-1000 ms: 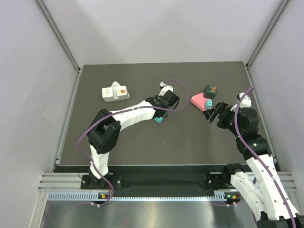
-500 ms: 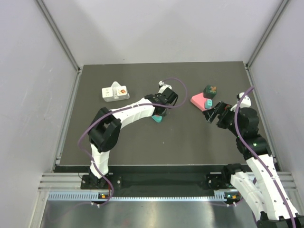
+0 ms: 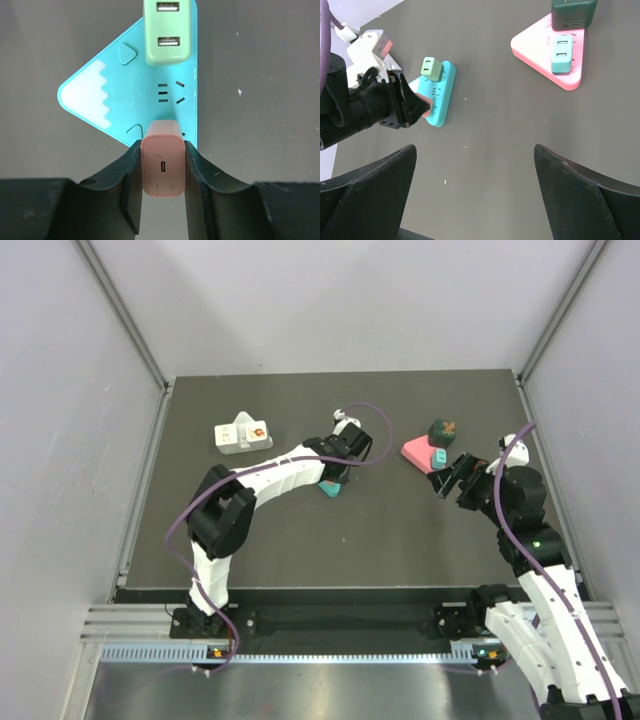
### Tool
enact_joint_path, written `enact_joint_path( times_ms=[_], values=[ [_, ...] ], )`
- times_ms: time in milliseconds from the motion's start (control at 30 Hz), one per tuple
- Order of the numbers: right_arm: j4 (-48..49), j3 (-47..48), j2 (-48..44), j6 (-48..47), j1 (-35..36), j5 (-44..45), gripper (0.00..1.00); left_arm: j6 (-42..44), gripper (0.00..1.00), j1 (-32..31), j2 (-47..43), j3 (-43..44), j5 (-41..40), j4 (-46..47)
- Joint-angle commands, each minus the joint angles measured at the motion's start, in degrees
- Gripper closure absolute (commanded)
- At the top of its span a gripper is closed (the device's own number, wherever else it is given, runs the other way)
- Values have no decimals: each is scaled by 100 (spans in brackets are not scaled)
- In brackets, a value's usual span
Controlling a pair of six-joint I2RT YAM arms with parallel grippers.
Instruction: Insert the plug
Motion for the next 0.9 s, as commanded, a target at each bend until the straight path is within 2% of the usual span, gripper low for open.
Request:
enact_joint_path(
  times_ms=[0,300,433,600,867],
  values=[
    [286,-13,-2,-68,-108,-49,0,94,100,109,186,-262,321,161],
    [322,-83,24,-77,-152,-111,0,120,100,197,318,-754,734,399],
    [304,-57,15,-130,-170,-111,0,147,100,293,475,-720,893,285],
    [339,-110,-2,-95,-196,-146,0,182,100,311,748,-404,866,-216],
    [366,-154,-2,-77,-231,-207,0,-11,100,302,898,-676,717,-286]
  ],
)
